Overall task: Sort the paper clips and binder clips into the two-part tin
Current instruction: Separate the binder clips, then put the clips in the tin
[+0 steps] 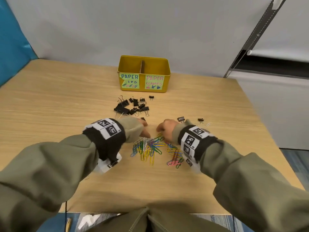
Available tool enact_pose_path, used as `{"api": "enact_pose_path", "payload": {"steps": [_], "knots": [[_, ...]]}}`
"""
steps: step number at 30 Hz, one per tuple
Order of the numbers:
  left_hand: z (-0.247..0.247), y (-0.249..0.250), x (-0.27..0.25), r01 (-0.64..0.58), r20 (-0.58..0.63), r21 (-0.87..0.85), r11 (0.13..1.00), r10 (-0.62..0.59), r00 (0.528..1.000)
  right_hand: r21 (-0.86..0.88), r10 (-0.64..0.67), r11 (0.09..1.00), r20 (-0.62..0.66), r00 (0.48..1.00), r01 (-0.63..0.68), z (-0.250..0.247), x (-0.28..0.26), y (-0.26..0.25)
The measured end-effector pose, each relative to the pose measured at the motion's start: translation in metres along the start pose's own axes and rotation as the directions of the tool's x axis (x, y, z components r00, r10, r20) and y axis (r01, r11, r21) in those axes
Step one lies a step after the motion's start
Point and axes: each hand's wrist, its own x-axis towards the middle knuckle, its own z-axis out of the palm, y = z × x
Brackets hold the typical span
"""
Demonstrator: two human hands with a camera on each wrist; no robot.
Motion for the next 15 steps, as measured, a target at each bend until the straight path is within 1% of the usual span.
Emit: {"api": "enact_pose_path", "payload": {"steps": [1, 2, 3, 5, 6, 7, 8, 11, 13, 15], "knots": [[0.0, -0.004, -0.001, 0.0, -0.007, 0.036, 0.999, 0.0, 1.0, 0.012, -0.022, 1.0, 0.0, 1.0, 0.022, 0.001, -0.002, -0.001], [0.0, -0.006, -0.006, 0.018, -0.027, 0.038, 0.999, -0.017, 0.999, 0.05, -0.003, 0.999, -0.023, 1.0, 0.004, -0.004, -0.003, 0.002], [0.0, -0.009, -0.007, 0.031, -0.044, 0.053, 0.998, -0.029, 0.999, 0.096, 0.042, 0.995, -0.075, 0.996, -0.035, -0.012, -0.003, 0.01], [0.001, -0.007, -0.012, 0.014, -0.059, 0.034, 0.999, -0.012, 0.998, 0.14, 0.208, 0.973, -0.168, 0.964, -0.186, -0.031, -0.004, 0.037], [0.002, -0.004, -0.013, -0.001, -0.056, 0.017, 1.0, 0.002, 0.998, 0.137, 0.301, 0.95, -0.18, 0.937, -0.279, -0.039, -0.005, 0.055], [0.002, 0.0, -0.014, -0.014, -0.039, 0.034, 0.999, 0.016, 0.999, 0.146, 0.373, 0.926, -0.188, 0.909, -0.349, -0.044, -0.01, 0.072], [0.003, 0.006, -0.016, -0.016, -0.02, 0.036, 0.999, 0.016, 1.0, 0.169, 0.419, 0.905, -0.18, 0.89, -0.391, -0.047, -0.014, 0.087], [0.001, 0.027, -0.015, -0.076, 0.001, 0.057, 0.995, 0.076, 0.997, 0.162, 0.453, 0.888, -0.142, 0.88, -0.43, -0.038, -0.025, 0.12], [0.001, 0.04, -0.011, -0.129, -0.026, 0.058, 0.99, 0.131, 0.991, 0.198, 0.48, 0.871, -0.155, 0.863, -0.449, -0.023, -0.029, 0.131], [0.002, 0.049, -0.007, -0.147, -0.038, 0.062, 0.987, 0.149, 0.988, 0.216, 0.476, 0.872, -0.168, 0.863, -0.438, -0.011, -0.036, 0.136]]}}
